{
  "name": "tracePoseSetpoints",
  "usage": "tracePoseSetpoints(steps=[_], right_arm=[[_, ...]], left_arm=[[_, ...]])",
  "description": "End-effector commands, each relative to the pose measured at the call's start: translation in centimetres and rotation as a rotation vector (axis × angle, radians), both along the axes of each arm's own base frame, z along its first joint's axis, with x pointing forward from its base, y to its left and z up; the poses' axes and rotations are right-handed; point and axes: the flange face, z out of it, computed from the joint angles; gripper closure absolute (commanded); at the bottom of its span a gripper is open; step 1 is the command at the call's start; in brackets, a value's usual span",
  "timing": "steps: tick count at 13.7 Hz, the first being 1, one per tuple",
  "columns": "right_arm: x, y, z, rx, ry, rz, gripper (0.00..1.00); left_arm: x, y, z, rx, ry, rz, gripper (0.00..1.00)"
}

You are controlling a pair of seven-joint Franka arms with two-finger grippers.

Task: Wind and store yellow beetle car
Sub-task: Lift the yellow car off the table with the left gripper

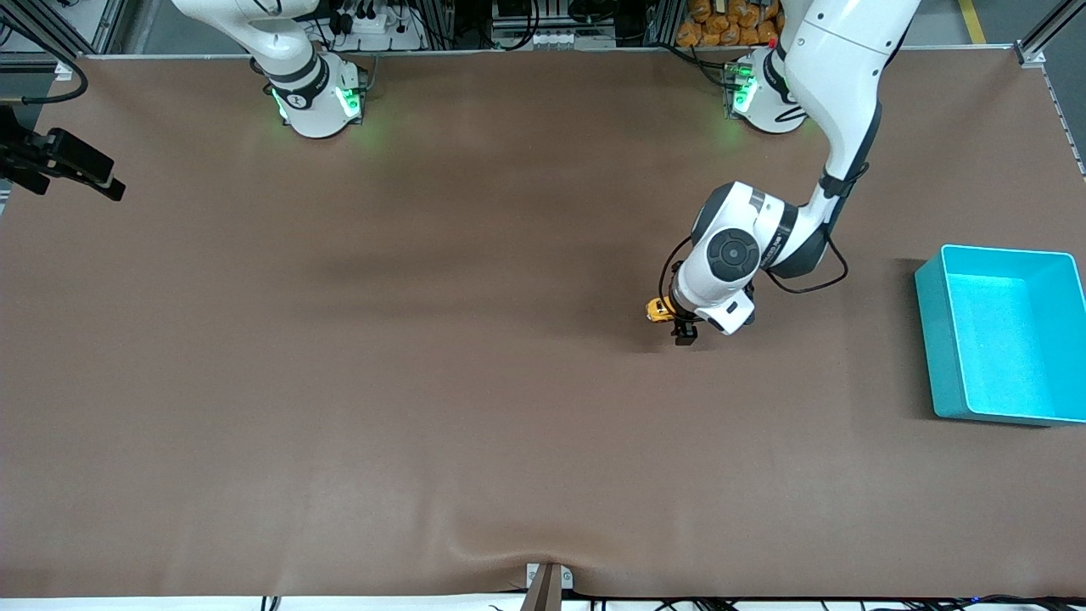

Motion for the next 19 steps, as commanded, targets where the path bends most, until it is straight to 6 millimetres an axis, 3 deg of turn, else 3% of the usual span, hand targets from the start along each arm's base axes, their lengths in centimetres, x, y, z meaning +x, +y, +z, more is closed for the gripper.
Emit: tracePoseSetpoints(steps=[1,8,11,15,19], right_arm=[[-0.4,0.2,-0.4,-0.012,-0.009,0.017,0.0],[0.0,0.3,-0.9,-0.012,-0.013,0.018,0.0],[0.1,0.2,-0.9,-0.012,-0.022,0.016,0.0],[0.3,0.4,-0.9,-0.013,-0.03,0.019,0.0],[0.3,0.5,-0.9,-0.013,-0.032,0.02,0.0]], left_arm=[[-0.4,-0.6,0.0,0.016,-0.018,0.002,0.0],[-1.5,-0.8,-1.0,0.04,-0.004,-0.016,0.0],[-1.6,-0.5,-1.2,0.045,0.002,-0.014,0.2],[-1.5,-0.4,-0.8,0.042,-0.003,-0.011,0.64],[-0.9,-0.2,0.7,0.034,-0.025,-0.008,0.75]])
